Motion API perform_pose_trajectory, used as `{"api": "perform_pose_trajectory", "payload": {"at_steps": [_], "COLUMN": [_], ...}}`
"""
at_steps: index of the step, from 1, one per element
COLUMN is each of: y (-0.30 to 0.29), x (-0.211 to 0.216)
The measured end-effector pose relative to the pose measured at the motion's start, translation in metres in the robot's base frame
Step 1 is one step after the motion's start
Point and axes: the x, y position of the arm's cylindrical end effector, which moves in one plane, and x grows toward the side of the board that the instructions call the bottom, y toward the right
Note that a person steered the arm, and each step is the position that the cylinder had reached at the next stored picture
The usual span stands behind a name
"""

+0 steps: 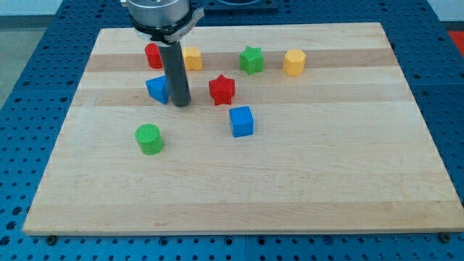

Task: Push the triangle slightly to the left side of the board

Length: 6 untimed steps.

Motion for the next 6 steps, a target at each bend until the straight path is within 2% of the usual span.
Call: {"api": "perform_pose_trajectory", "payload": {"at_steps": [5, 6], "y": [0.001, -0.015], "x": [-0.021, -0.021]}}
